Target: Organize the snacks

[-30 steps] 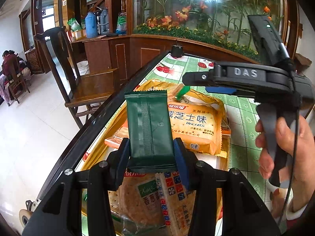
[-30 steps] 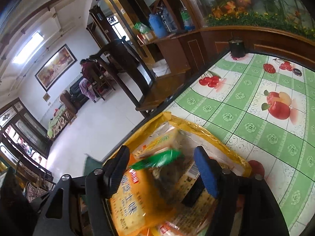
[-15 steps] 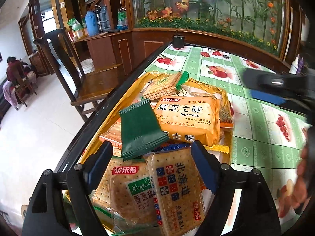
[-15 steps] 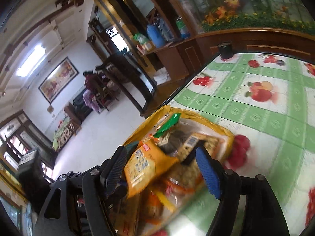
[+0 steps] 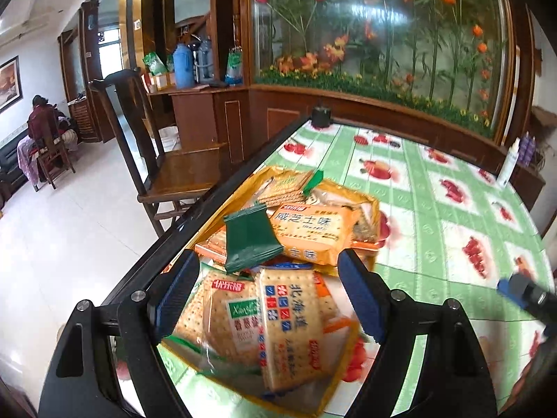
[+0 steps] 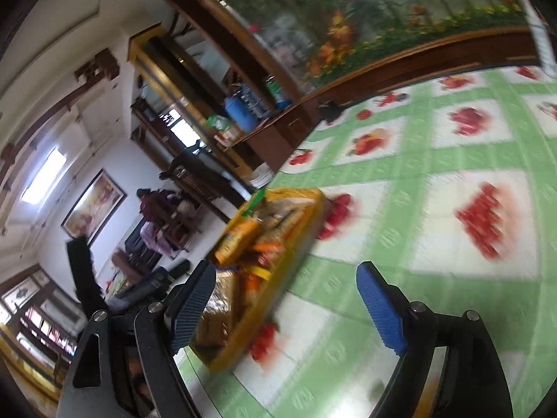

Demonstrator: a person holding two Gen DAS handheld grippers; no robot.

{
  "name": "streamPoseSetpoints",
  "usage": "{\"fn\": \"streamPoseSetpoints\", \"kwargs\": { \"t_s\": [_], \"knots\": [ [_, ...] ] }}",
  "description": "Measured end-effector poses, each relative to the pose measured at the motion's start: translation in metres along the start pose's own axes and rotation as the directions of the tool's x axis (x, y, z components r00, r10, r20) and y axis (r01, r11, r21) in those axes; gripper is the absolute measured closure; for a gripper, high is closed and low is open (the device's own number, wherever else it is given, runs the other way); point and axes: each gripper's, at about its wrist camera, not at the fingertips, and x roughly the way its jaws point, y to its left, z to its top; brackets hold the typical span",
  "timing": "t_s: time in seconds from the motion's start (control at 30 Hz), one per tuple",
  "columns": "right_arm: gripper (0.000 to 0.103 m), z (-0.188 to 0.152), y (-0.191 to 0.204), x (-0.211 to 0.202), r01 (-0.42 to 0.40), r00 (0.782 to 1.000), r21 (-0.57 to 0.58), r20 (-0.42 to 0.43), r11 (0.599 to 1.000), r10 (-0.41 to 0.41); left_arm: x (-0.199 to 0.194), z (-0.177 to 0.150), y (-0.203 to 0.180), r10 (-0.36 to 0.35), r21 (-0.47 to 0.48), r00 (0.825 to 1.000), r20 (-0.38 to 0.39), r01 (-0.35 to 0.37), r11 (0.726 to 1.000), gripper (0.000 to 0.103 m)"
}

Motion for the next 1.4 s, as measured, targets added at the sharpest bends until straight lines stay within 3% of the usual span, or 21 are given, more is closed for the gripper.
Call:
{"fn": "streamPoseSetpoints", "kwargs": {
  "t_s": [0.2, 0.4, 0.6, 1.0, 1.13, 1.23, 1.3, 1.4],
  "knots": [
    [0.015, -0.022, -0.017, -0.021, 0.036, 0.999, 0.034, -0.012, 0.999, -0.035, -0.020, -0.004, -0.004, 0.037, -0.025, 0.998, 0.043, -0.036, 0.999, 0.017],
    [0.010, -0.035, -0.007, -0.033, 0.034, 0.999, 0.013, -0.007, 0.999, -0.034, -0.036, -0.011, -0.002, 0.050, -0.034, 0.997, 0.064, -0.048, 0.998, 0.017],
    [0.010, -0.046, 0.014, -0.039, 0.045, 0.999, -0.056, -0.003, 0.997, -0.045, -0.054, -0.016, 0.000, 0.006, -0.035, 0.994, 0.109, -0.003, 0.999, 0.017],
    [0.009, -0.058, 0.046, -0.040, 0.027, 0.999, -0.174, -0.017, 0.984, -0.031, -0.082, -0.021, -0.002, 0.055, -0.002, 0.979, 0.195, -0.055, 0.998, 0.017],
    [0.008, -0.063, 0.052, -0.041, 0.035, 0.999, -0.198, -0.018, 0.980, -0.039, -0.094, -0.027, -0.003, 0.085, 0.012, 0.965, 0.248, -0.091, 0.996, 0.017],
    [0.008, -0.066, 0.056, -0.041, 0.038, 0.999, -0.214, -0.018, 0.976, -0.042, -0.106, -0.031, -0.001, 0.064, 0.016, 0.957, 0.283, -0.071, 0.997, 0.017],
    [0.007, -0.068, 0.059, -0.042, 0.044, 0.999, -0.233, -0.016, 0.971, -0.049, -0.115, -0.034, 0.004, 0.016, 0.011, 0.950, 0.310, -0.020, 1.000, 0.017],
    [0.007, -0.070, 0.067, -0.042, 0.054, 0.998, -0.275, -0.011, 0.960, -0.059, -0.129, -0.039, 0.009, 0.013, 0.016, 0.935, 0.353, -0.019, 1.000, 0.017]
  ]
}}
